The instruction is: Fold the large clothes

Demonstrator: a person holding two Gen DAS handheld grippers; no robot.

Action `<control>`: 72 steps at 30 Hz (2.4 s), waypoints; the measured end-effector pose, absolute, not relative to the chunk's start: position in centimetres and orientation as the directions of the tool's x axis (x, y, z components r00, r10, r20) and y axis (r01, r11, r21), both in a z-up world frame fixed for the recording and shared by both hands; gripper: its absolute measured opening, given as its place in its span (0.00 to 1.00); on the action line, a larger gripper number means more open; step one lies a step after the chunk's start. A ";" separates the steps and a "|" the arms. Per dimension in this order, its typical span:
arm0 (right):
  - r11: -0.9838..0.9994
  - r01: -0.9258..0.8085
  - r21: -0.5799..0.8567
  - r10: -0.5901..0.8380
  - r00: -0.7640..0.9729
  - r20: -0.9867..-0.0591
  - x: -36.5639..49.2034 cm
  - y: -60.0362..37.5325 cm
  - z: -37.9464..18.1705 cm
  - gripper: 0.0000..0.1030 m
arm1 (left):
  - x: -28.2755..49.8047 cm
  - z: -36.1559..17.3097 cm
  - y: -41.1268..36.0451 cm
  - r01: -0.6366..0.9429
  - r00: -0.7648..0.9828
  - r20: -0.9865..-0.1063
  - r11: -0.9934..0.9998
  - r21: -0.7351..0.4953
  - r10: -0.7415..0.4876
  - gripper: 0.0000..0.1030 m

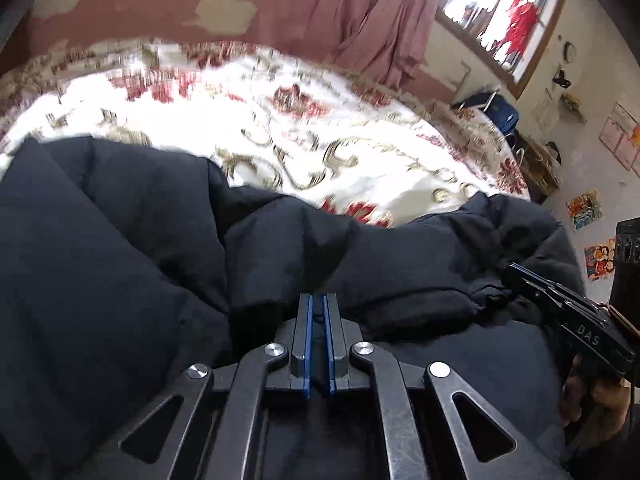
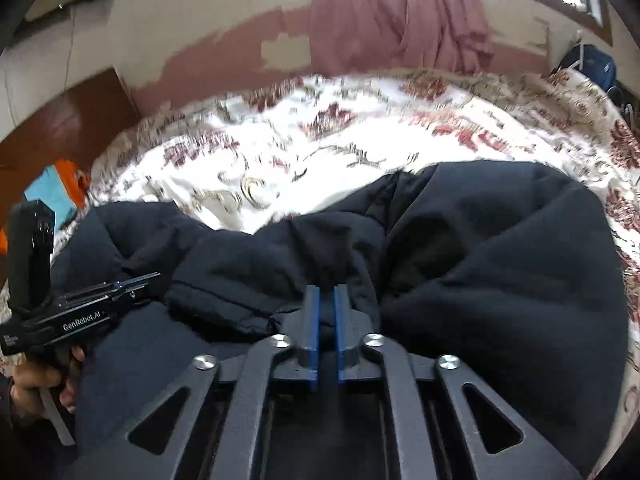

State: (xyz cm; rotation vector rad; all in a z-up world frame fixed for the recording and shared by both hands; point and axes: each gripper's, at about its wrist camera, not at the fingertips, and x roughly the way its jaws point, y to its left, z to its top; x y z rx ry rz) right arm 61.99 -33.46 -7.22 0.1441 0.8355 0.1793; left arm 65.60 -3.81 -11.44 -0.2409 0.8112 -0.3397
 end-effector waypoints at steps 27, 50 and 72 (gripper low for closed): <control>0.989 -0.098 0.109 0.140 0.854 -0.501 44.0 -33.2 6.4 0.96 | 46.8 1.0 -1.8 0.115 0.847 -0.484 0.965 -0.236 -0.219 1.00; 0.982 -0.155 0.113 0.189 0.871 -0.454 29.0 -33.2 10.4 0.98 | 30.2 4.4 -2.7 0.051 0.896 -0.441 0.998 -0.027 -0.058 1.00; 0.979 -0.201 0.028 0.196 0.899 -0.390 17.3 -30.6 10.2 0.98 | 19.6 2.9 -2.2 0.083 0.915 -0.398 0.996 0.034 -0.063 1.00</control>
